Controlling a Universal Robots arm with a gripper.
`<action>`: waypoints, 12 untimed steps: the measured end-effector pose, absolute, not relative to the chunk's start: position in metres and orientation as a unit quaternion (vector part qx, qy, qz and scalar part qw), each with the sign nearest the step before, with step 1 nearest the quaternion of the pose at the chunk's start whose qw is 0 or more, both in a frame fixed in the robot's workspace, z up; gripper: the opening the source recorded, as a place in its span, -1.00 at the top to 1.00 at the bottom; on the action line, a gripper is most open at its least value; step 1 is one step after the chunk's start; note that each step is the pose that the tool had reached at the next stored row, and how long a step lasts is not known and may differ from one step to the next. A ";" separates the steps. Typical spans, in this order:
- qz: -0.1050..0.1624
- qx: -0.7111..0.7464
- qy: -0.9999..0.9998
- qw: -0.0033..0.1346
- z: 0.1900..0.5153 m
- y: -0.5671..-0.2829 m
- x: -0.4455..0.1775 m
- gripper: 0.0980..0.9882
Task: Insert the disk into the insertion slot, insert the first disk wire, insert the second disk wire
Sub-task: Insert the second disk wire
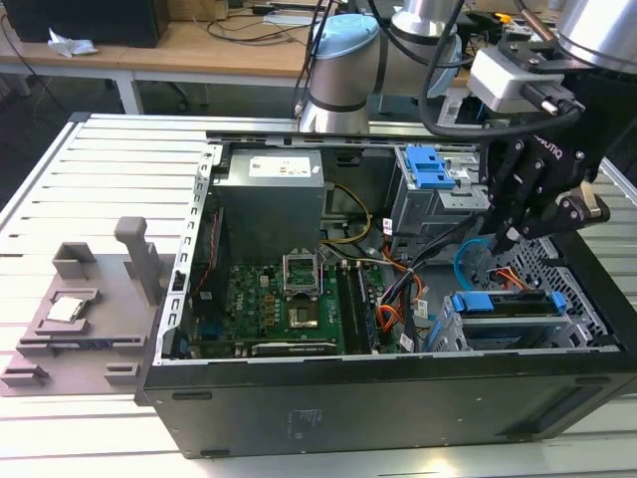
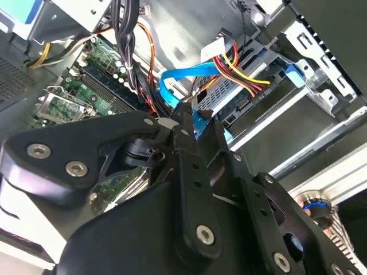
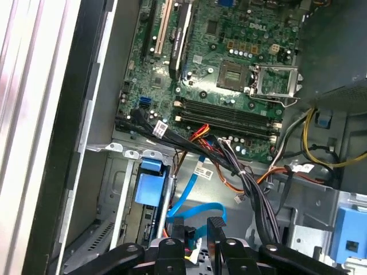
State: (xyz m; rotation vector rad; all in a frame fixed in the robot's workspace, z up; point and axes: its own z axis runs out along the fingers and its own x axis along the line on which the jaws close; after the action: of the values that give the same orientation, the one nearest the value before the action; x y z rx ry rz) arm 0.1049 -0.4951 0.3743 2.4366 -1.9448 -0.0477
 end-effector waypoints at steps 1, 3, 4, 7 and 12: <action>-0.014 0.784 -0.621 0.013 0.373 -0.495 0.105 0.54; -0.013 0.784 -0.620 0.015 0.373 -0.495 0.105 0.54; -0.013 0.784 -0.620 0.015 0.372 -0.495 0.105 0.54; -0.013 0.784 -0.620 0.015 0.372 -0.496 0.105 0.85; -0.012 0.784 -0.620 0.015 0.372 -0.496 0.105 0.85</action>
State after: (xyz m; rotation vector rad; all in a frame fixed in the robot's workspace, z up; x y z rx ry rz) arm 0.1049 -0.4960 0.3725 2.4392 -1.9305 -0.0388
